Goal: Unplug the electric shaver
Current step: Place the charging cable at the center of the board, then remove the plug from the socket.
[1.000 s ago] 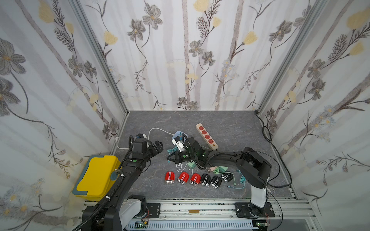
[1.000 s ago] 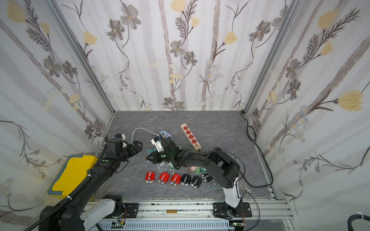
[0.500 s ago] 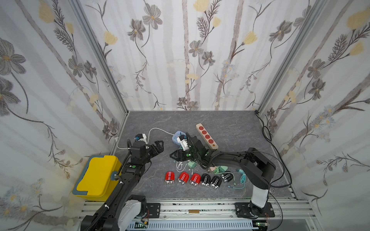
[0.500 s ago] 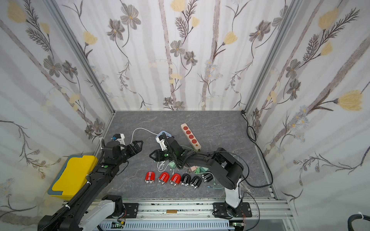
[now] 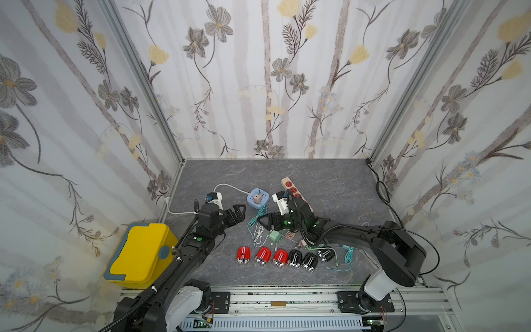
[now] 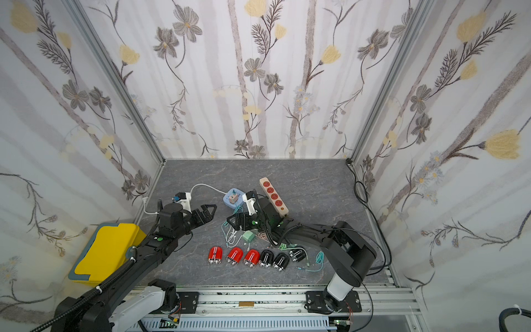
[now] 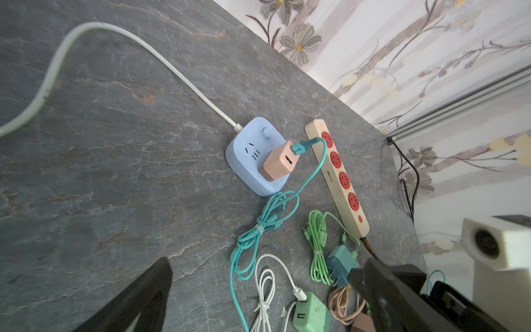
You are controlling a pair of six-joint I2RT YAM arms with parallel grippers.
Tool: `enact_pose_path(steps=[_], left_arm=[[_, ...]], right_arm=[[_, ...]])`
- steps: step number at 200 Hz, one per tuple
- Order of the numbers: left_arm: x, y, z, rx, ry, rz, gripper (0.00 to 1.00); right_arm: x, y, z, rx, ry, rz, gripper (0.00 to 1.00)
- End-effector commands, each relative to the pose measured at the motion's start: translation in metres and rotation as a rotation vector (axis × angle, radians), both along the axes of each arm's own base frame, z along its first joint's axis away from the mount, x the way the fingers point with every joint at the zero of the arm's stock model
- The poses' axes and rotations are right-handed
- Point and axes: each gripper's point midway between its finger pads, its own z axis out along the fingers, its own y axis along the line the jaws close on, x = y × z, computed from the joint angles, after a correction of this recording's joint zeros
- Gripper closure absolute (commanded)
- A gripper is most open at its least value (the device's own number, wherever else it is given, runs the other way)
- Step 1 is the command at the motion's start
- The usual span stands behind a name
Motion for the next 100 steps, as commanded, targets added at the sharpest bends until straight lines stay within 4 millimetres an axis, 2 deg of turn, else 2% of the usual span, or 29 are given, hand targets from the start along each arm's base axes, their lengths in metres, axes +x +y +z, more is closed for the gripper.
enact_pose_path(steps=[1,11,13,19,68,85,89,100], left_arm=[[0.006,-0.008,0.006,0.040,-0.041,-0.024,0.00],[0.005,-0.012,0.005,0.042,-0.037,-0.034,0.00],[0.006,-0.013,0.005,0.041,-0.037,-0.035,0.00],[0.006,-0.016,0.005,0.037,-0.032,-0.046,0.00],[0.014,-0.038,-0.005,0.101,0.037,-0.097,0.00],[0.018,-0.045,-0.008,0.112,0.055,-0.120,0.00],[0.018,-0.046,-0.009,0.116,0.059,-0.126,0.00],[0.022,-0.051,-0.009,0.127,0.064,-0.140,0.00]], right_arm=[[0.006,-0.013,0.025,0.032,-0.091,-0.048,0.00],[0.007,-0.022,0.028,0.022,-0.104,-0.084,0.00],[0.015,-0.030,0.030,0.021,-0.109,-0.115,0.00],[0.019,-0.037,0.032,0.013,-0.114,-0.143,0.00],[0.028,-0.075,0.048,-0.035,-0.154,-0.296,0.00],[0.030,-0.083,0.055,-0.058,-0.199,-0.313,0.00],[0.027,-0.088,0.043,-0.090,-0.195,-0.315,0.00],[0.030,-0.095,0.042,-0.116,-0.218,-0.339,0.00]])
